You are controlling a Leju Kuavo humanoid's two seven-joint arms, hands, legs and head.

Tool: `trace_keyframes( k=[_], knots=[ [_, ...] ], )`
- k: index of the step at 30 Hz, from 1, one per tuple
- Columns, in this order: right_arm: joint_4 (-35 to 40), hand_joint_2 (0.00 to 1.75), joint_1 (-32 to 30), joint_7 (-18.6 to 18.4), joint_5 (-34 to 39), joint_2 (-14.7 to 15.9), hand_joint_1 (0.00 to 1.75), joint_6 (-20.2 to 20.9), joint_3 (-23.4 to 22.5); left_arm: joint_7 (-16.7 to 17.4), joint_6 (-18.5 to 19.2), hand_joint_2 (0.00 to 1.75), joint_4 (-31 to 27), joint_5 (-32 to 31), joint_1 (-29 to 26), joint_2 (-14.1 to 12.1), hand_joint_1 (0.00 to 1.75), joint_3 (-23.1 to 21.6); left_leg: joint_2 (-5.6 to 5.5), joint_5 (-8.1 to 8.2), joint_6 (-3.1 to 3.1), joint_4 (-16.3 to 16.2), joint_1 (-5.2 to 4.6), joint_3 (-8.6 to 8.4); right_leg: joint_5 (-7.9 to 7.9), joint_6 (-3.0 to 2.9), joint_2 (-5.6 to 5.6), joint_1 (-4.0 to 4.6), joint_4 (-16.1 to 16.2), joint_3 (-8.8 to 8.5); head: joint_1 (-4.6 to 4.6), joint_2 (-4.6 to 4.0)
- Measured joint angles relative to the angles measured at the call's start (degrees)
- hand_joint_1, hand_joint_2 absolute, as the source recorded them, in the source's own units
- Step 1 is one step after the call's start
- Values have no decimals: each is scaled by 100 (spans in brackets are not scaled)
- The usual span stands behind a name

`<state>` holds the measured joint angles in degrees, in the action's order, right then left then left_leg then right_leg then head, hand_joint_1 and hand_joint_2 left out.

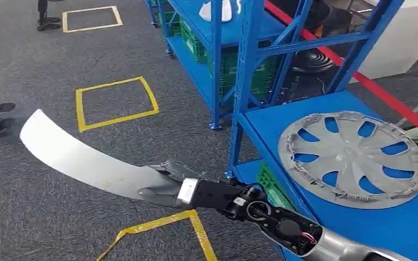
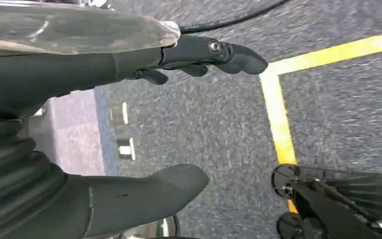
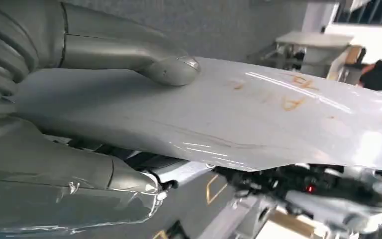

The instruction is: Take the parts from the cabinet and place them on the table.

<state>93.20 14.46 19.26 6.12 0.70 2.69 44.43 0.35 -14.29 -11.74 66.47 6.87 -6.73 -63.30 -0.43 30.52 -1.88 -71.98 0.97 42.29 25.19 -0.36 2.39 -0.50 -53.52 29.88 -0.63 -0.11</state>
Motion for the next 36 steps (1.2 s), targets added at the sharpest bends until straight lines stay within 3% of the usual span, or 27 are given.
trace_keyframes(
  k=[2,3,4,5,8,9,10,11,13,14,15,17,18,19,20,23,24,26,28,29,30,31,32,33,34,35,36],
  knots=[
    [0,175,0,-2,0,0,173,-2,0,-6,0,175,0,2,-10,-13,0,0,79,-456,-1,882,17,-454,31,22,129,-2,-2,-29,9,0],
    [0,175,0,-2,0,0,173,-2,0,-18,0,175,0,2,-7,-17,0,0,245,-679,5,1459,14,-776,54,53,189,-2,-4,-58,13,0],
    [2,175,0,0,0,0,173,0,-2,-37,0,175,0,18,13,-13,0,0,502,-680,23,1793,-32,-931,87,98,236,44,-13,-68,31,0],
    [0,175,7,2,-2,0,173,2,-7,-53,-2,175,0,20,23,-13,0,0,388,-716,101,1792,-40,-926,111,129,282,64,-29,-77,12,0],
    [0,175,21,33,-7,0,173,20,-11,-63,-9,175,0,37,4,-20,0,0,203,-685,209,1775,-68,-907,159,216,437,48,-27,-133,-44,0],
    [-2,175,30,39,-7,-2,173,20,-13,-63,-11,175,0,39,-2,-22,0,0,152,-704,254,1800,-28,-938,208,273,333,4,-67,-134,-46,0],
    [-9,175,45,46,-7,-2,173,31,-13,-57,-11,175,0,50,2,-20,0,2,95,-700,273,1799,-31,-943,356,285,37,-7,-278,-67,-70,0],
    [-13,175,57,57,-7,-2,173,33,-15,-48,-13,175,0,59,15,-20,0,2,55,-702,311,1798,-32,-942,584,285,-109,-9,-682,121,-103,0],
    [-46,175,50,52,-7,0,173,33,-28,-17,-13,175,0,61,18,-22,0,4,-82,-698,340,1797,-46,-941,1026,294,-208,1,-1761,662,-164,0],
    [-63,175,51,52,-7,0,173,35,-31,11,-13,175,0,61,16,-22,0,4,-163,-697,342,1793,-60,-944,1066,288,-216,0,-2045,828,-190,0],
    [-72,175,54,52,-7,0,173,35,-33,44,-13,175,0,61,14,-22,0,4,-243,-697,342,1791,-66,-951,955,272,-221,0,-2015,846,-188,0],
    [-81,175,60,48,-7,0,173,35,-42,61,-22,175,0,72,9,-15,0,4,-413,-696,341,1788,-73,-976,443,211,-272,3,-1259,539,-199,0],
    [-81,175,70,48,-7,0,173,35,-44,61,-26,175,0,74,9,-7,0,4,-502,-695,339,1788,-73,-994,133,168,-402,12,-675,281,-208,0],
    [-81,175,85,48,-7,0,173,35,-46,61,-31,175,0,77,9,18,0,4,-552,-693,333,1790,-53,-986,-7,130,-700,11,-242,120,-219,0],
    [-81,175,89,48,-7,0,173,35,-50,63,-33,175,0,79,22,24,0,4,-634,-695,304,1759,-79,-955,43,119,-748,-11,-93,44,-186,0],
    [-85,175,100,39,2,-2,173,53,-57,61,-55,175,0,103,-26,26,0,4,-826,-742,181,1817,-11,-921,43,90,-585,45,-84,27,-208,0],
    [-85,175,113,44,9,-7,173,72,-57,50,-68,175,2,114,-36,2,0,4,-849,-734,152,1806,-45,-919,-6,49,-496,-38,11,-13,-186,0],
    [-94,175,151,61,42,-17,173,111,-55,22,-77,175,0,140,-20,17,0,7,-244,-412,131,1333,-53,-689,-28,-2,-350,-20,72,-49,-74,0],
    [-122,175,163,70,42,-17,173,133,-55,24,-94,175,0,181,7,15,0,15,-59,19,62,371,-25,-204,-18,-9,-174,-5,71,-42,-31,0],
    [-147,175,163,79,44,-17,173,142,-48,24,-103,175,0,190,5,15,0,24,-35,129,30,2,-10,-15,-8,-9,-80,-5,69,-37,-22,0],
    [-166,175,164,85,63,-17,173,144,-41,24,-114,175,0,197,-2,15,0,33,-13,88,10,-70,3,25,-4,-3,-4,-6,68,-41,-9,0],
    [-184,175,176,90,85,-17,173,144,-37,28,-114,175,0,195,-10,9,0,42,5,-70,-6,140,18,-83,8,13,62,-9,66,-47,-4,0],
    [-199,175,197,92,107,-17,173,142,-35,46,-114,175,0,194,-12,0,0,46,47,-328,-21,646,35,-345,25,30,140,-15,57,-53,2,0],
    [-205,175,217,96,120,-20,173,142,-35,50,-114,175,0,188,-15,-11,0,48,169,-565,-26,1217,40,-657,49,53,199,-20,38,-64,4,0],
    [-208,175,235,103,122,-20,173,142,-35,55,-114,175,0,179,-5,-11,0,48,444,-702,-30,1720,38,-944,80,97,249,-7,9,-76,19,0],
    [-208,175,247,107,125,-20,173,140,-37,61,-111,175,-2,173,20,-9,0,48,483,-672,20,1769,-15,-947,113,139,285,37,-13,-67,40,0],
    [-210,175,260,109,125,-20,173,142,-37,63,-111,175,-2,168,17,-11,0,50,371,-676,96,1774,-13,-933,127,165,332,39,-16,-83,-31,0]
  ],
)
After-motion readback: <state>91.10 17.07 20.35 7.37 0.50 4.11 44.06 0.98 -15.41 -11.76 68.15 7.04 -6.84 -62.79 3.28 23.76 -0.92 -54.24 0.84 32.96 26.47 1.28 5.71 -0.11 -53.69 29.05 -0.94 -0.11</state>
